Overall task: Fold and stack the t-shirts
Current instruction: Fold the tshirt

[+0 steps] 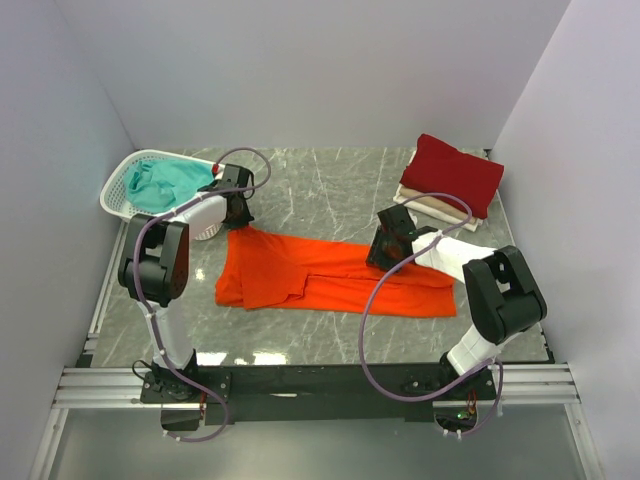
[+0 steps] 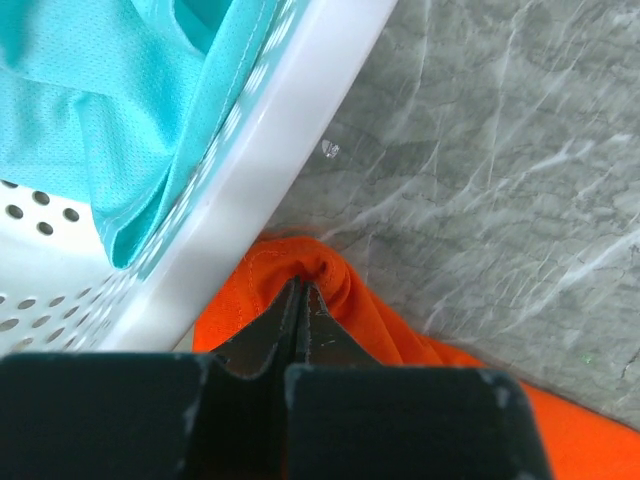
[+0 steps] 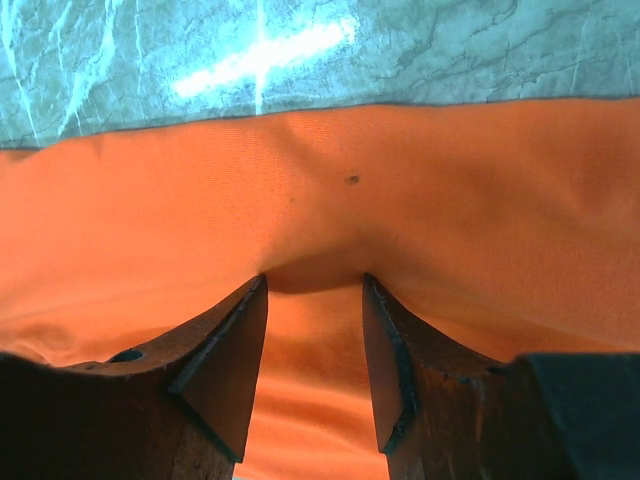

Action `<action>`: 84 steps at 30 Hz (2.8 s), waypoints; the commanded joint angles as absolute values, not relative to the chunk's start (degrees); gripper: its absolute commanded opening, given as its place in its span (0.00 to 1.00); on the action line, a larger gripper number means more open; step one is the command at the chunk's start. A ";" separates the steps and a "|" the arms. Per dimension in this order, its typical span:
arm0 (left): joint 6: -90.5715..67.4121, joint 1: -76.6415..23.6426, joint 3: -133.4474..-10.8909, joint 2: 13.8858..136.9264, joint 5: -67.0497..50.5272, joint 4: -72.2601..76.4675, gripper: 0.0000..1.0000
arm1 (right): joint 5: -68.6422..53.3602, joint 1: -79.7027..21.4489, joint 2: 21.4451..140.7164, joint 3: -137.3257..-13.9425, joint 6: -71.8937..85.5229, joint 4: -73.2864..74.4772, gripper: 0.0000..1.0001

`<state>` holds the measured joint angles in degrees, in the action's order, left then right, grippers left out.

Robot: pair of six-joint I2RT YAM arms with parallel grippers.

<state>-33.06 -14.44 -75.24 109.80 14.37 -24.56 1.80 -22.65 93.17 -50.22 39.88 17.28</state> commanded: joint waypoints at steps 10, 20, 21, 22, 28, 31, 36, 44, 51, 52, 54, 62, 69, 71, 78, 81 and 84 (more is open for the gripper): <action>-34.28 -15.73 -76.71 106.26 12.22 -25.13 0.02 | 5.19 -21.80 91.76 -49.30 38.23 23.55 0.51; -36.82 -21.18 -88.42 104.77 14.06 -33.83 0.24 | 4.57 -21.97 85.08 -56.33 35.60 29.53 0.51; -37.09 -21.27 -87.90 104.33 13.89 -33.84 0.25 | 4.05 -21.97 84.82 -56.86 34.90 29.53 0.51; -37.26 -21.44 -87.19 103.89 13.45 -33.66 0.25 | 3.09 -21.97 84.81 -57.39 33.85 29.44 0.51; -40.42 -21.97 -78.33 100.82 5.99 -32.17 0.24 | -1.13 -22.06 89.73 -60.03 32.52 27.51 0.50; -42.35 -21.97 -72.00 98.80 2.38 -30.42 0.23 | -2.72 -22.06 92.45 -60.12 32.69 25.49 0.50; -42.89 -22.06 -65.14 99.05 0.53 -29.00 0.21 | -4.31 -22.06 97.55 -60.64 32.70 25.31 0.48; -41.58 -21.97 -66.35 107.30 -0.17 -26.72 0.20 | -2.20 -22.06 98.35 -59.59 33.40 29.62 0.48; -37.80 -21.97 -84.35 120.13 3.43 -30.84 0.18 | -0.44 -22.06 96.59 -57.48 34.89 33.05 0.48; -37.36 -21.97 -86.46 122.93 3.60 -31.28 0.18 | -0.44 -22.15 96.33 -56.87 35.15 33.05 0.48; -36.57 -21.97 -94.10 128.20 3.43 -33.99 0.18 | -0.61 -22.24 95.54 -56.25 35.51 33.31 0.48; -33.40 -21.71 -119.50 141.93 4.22 -41.39 0.18 | -2.81 -24.78 94.92 -54.93 37.35 32.96 0.48; -31.30 -19.78 -124.54 145.63 1.67 -39.56 0.21 | -4.04 -31.81 96.50 -55.72 41.21 33.22 0.48; -30.41 -19.60 -125.94 145.90 0.88 -38.59 0.23 | -4.04 -34.00 96.59 -55.90 42.10 33.31 0.48; -30.05 -19.60 -127.97 140.47 -1.84 -36.83 0.27 | -1.15 -36.47 93.79 -60.46 42.11 38.83 0.48; -31.89 -19.60 -126.48 135.55 -2.11 -36.74 0.28 | 1.22 -36.47 91.41 -62.04 40.17 42.35 0.48; -34.96 -19.60 -122.62 130.28 -2.37 -36.83 0.29 | 1.93 -36.56 89.39 -60.92 38.33 44.46 0.48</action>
<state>-32.58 -20.05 -124.16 140.27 -1.96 -38.04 -0.89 -36.36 93.80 -59.46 40.56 39.24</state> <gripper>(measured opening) 0.284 0.481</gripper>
